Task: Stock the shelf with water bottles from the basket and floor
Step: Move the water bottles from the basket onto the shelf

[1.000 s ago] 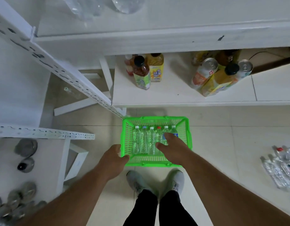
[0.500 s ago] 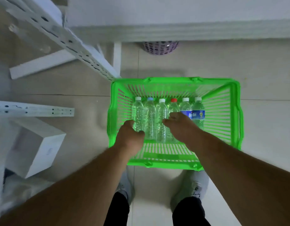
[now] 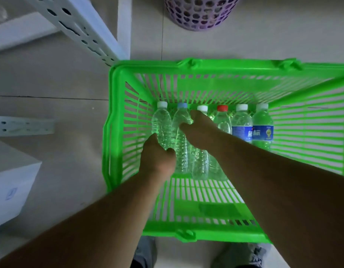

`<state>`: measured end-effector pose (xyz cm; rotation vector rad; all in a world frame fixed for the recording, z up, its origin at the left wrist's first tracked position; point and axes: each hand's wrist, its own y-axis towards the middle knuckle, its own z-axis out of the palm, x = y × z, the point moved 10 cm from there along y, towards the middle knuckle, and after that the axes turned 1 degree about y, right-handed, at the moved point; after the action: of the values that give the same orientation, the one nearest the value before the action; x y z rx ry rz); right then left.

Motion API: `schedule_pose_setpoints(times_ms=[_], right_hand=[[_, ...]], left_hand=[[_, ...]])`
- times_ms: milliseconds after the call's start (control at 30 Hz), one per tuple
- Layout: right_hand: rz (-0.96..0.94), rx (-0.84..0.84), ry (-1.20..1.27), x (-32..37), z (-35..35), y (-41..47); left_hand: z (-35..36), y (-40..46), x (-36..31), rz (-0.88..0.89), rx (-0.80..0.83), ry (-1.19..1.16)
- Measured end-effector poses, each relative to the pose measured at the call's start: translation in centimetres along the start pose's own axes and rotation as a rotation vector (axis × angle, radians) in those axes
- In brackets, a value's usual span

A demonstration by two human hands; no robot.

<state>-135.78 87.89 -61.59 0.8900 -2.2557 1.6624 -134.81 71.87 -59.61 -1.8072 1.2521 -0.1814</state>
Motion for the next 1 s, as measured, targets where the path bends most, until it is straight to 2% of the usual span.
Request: schedule_pose_setpoints(times_ms=[167,267,433,567,733,1000], right_hand=[[-0.007,0.074,-0.099,0.5,1.7,2.0],[0.035,0.034,-0.07,0.6,1.1,2.4],[0.08,0.035,-0.107,0.3,0.9,2.8],[0.066,0.0,-0.238,-0.3,0.7,1.6],[0.058,0.044,-0.042,-1.0,2.0,-0.9],[0.03,-0.055,0.113,-3.6,-0.1,-3.3]], left_hand=[[0.6,1.3,1.2,-0.058,-0.049,-0.014],[1.2,1.7,2.1,-0.064,-0.071,-0.119],[1.0,1.6,2.9,-0.084,-0.016,-0.201],[1.2,1.6,3.3,-0.099,0.046,-0.24],[0.4,1.7,2.7,-0.03,0.02,-0.167],[1.2,3.0,2.1,-0.058,0.038,-0.021]])
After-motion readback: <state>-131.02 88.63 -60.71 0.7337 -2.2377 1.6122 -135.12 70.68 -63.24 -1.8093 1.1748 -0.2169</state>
